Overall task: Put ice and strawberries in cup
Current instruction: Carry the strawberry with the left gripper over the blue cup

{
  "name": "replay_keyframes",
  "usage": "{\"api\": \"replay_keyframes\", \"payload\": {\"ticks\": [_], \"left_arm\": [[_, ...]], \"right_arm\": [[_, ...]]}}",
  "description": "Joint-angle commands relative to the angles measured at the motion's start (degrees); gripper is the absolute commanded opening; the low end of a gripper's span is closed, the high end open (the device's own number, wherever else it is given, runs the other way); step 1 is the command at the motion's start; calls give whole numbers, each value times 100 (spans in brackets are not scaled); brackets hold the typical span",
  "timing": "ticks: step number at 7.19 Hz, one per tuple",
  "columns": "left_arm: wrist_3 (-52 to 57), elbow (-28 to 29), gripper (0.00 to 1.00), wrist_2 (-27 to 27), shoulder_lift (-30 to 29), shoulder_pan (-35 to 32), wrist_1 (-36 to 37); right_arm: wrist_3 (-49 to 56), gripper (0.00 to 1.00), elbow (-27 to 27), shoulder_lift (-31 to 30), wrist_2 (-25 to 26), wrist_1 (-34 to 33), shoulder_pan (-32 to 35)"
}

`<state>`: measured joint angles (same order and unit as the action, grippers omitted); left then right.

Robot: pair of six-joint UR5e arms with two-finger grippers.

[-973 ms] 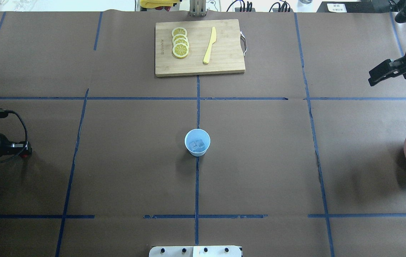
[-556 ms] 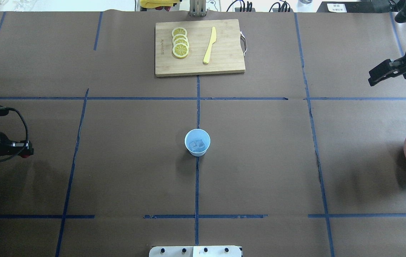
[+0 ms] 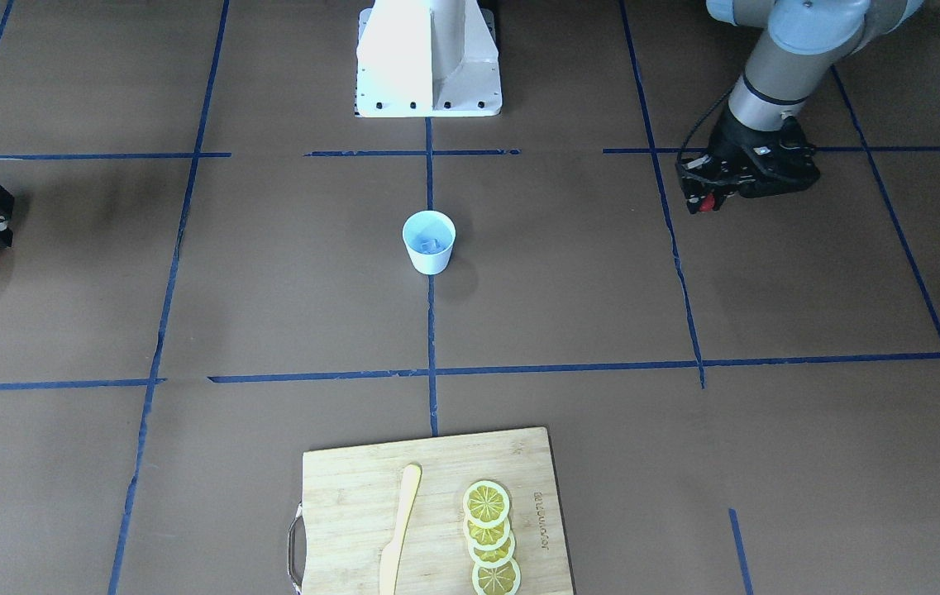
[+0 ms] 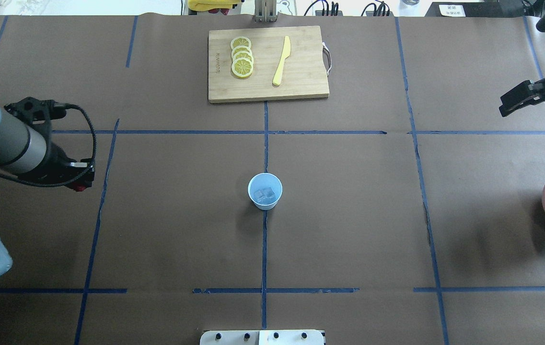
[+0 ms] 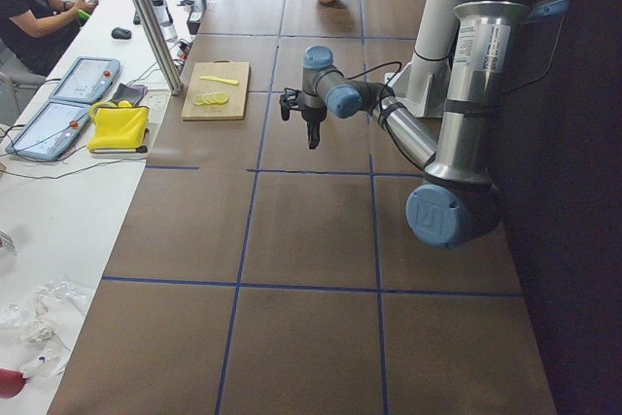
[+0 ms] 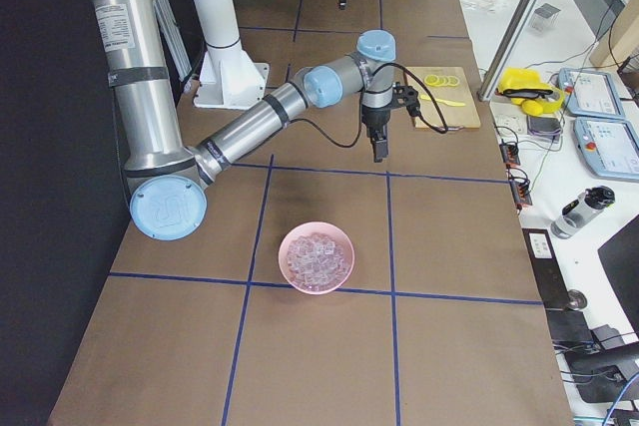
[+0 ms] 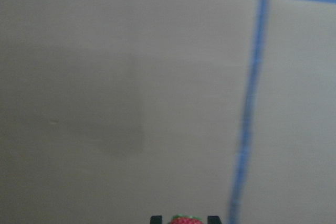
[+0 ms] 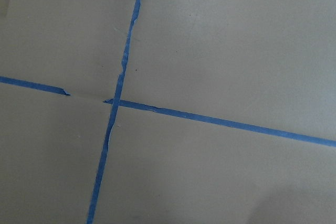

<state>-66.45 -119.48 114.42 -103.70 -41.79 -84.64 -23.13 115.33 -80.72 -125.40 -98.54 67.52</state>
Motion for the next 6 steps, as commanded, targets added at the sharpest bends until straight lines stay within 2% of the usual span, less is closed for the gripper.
{"api": "replay_keyframes", "payload": {"ticks": [1,3,5,6], "left_arm": [[-812,273,7,-7,-1525,546,984],[-1483,1701,7,-42,-3061,934,897],[-1529,2382,7,-42,-3419,1102,251],[-1616,2516,7,-42,-3472,1137,133]], "right_arm": [[821,99,-535,-390,-562,649,662],[1841,99,-1036,-505,-731,670,1253],[2546,99,-1503,-585,-1002,678,1649],[2654,99,-1540,-620,-1038,678,1712]]}}
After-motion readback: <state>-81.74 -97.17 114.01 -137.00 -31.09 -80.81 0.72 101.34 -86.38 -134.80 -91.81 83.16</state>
